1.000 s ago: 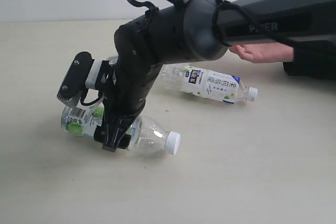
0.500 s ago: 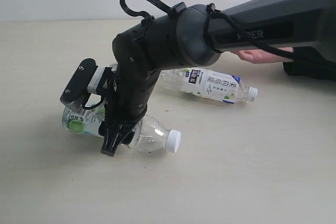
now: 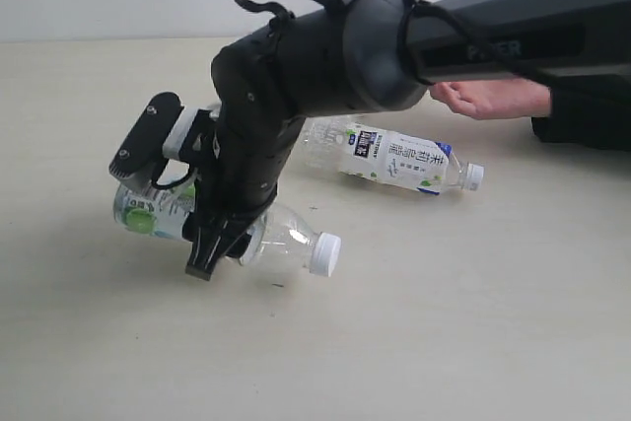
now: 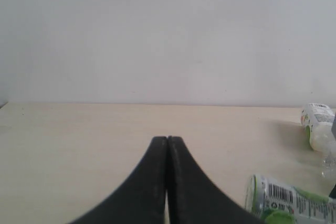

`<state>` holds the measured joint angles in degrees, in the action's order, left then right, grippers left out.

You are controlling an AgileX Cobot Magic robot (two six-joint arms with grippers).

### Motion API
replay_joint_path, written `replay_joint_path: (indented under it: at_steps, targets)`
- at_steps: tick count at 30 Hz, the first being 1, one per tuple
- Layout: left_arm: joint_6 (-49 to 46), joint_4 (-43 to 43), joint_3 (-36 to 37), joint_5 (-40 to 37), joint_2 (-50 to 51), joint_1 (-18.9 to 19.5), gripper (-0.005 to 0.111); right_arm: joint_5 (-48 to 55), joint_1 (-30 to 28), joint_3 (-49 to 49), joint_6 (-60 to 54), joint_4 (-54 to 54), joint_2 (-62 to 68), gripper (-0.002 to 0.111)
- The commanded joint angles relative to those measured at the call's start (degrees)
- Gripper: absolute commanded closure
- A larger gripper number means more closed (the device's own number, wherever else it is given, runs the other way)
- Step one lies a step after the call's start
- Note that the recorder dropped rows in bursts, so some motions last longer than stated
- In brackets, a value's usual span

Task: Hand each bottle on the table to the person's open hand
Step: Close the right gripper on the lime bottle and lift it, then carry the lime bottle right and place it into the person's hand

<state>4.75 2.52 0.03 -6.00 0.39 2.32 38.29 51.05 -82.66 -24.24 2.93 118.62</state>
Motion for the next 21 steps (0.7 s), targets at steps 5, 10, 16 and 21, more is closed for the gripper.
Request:
replay_joint_path:
  at_steps: [5,10,16,21]
  targets:
    - [-0.04,-0.15,-0.03,0.40,-0.39,-0.14,0.107,1.76,0.20,-0.55,2.91,-0.02,-9.16,0.108]
    - [-0.04,-0.15,-0.03,0.40,-0.39,-0.14,0.107,6.61,0.20,-0.55,3.63,-2.93,-14.31,0.108]
    - [-0.04,-0.15,-0.03,0.40,-0.39,-0.14,0.107,13.19,-0.98,-0.55,21.33,-17.56,-18.90,0.108]
    - [-0.04,-0.15,-0.03,0.40,-0.39,-0.14,0.107,19.41,-7.48,-0.55,23.49,-17.91,-20.78,0.108]
